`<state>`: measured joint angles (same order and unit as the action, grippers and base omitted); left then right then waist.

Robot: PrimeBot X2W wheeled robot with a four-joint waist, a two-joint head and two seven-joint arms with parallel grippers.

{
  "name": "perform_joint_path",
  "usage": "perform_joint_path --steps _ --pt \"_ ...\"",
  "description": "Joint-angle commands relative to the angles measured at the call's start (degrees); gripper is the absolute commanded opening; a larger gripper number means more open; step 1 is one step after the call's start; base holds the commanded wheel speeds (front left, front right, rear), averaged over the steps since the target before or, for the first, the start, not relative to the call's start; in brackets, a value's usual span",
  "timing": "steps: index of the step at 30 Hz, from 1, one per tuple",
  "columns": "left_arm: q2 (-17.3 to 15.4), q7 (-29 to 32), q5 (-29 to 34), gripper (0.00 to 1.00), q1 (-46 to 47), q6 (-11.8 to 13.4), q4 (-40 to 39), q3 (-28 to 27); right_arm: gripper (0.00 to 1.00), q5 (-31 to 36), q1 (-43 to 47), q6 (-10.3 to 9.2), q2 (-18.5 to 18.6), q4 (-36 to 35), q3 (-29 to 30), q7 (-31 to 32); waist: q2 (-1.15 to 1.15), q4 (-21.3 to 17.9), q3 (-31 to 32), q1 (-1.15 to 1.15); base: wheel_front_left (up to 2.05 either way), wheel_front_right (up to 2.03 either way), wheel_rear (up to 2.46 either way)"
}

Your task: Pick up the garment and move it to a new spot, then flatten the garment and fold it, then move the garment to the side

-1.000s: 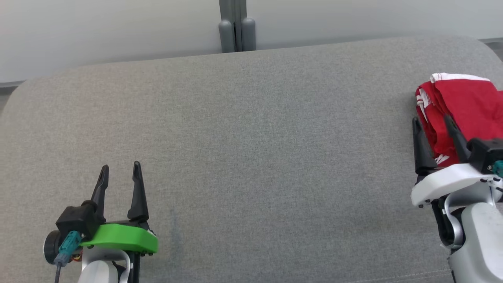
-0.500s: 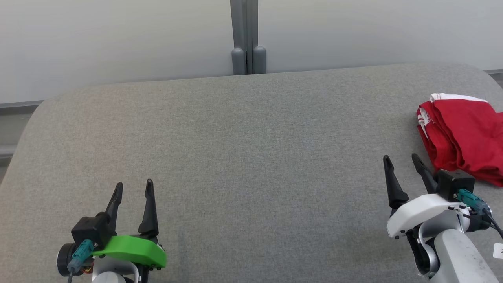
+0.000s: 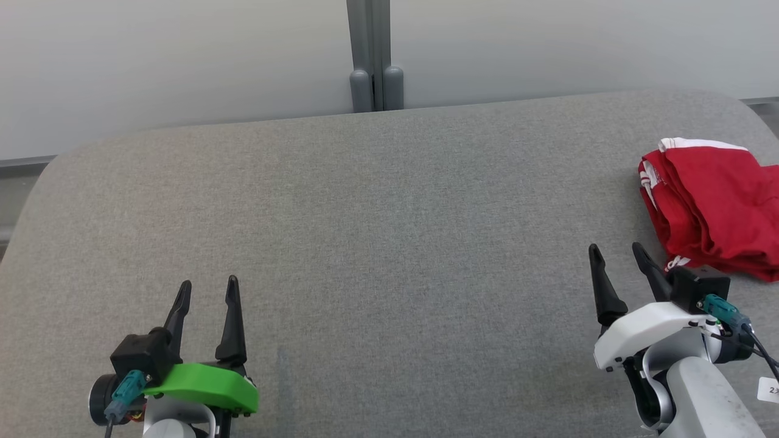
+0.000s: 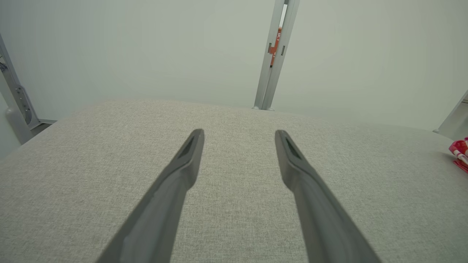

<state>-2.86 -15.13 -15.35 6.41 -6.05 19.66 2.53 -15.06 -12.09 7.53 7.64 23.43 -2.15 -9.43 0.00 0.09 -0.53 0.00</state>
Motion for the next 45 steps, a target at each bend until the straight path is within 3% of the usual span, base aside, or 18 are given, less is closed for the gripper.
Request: perform_joint_path --steps 1,8,9,16,45 --pt "-0.1 0.04 -0.21 1.0 -0.13 0.08 -0.32 0.1 1.0 -0.41 -0.07 -0.08 -0.38 0.13 0.03 -0.25 0.0 0.03 -0.13 0.0 0.0 0.0 0.0" --pt "-0.1 0.04 -0.53 1.0 0.02 0.24 -0.61 0.31 1.0 -0.08 -0.01 -0.08 -0.92 0.36 0.06 -0.78 0.0 0.4 -0.48 0.0 0.0 0.0 0.0" --pt "0.0 0.0 -0.15 0.0 0.0 0.03 -0.52 0.34 0.0 0.0 0.0 0.0 -0.94 0.34 0.01 -0.53 0.0 0.4 -0.48 0.0 0.0 0.0 0.0" --pt "0.29 0.29 -0.86 0.0 -1.65 0.02 2.51 0.36 0.0 -0.71 2.5 0.0 -1.95 3.25 0.01 -0.03 0.0 0.41 -0.49 0.0 0.0 0.0 0.0" --pt "0.14 7.78 -27.69 0.0 -0.97 -0.57 -0.51 -2.97 0.0 -27.67 3.71 -0.02 -2.91 -1.41 3.08 5.58 0.0 0.3 -0.3 0.0 0.0 0.0 0.0"
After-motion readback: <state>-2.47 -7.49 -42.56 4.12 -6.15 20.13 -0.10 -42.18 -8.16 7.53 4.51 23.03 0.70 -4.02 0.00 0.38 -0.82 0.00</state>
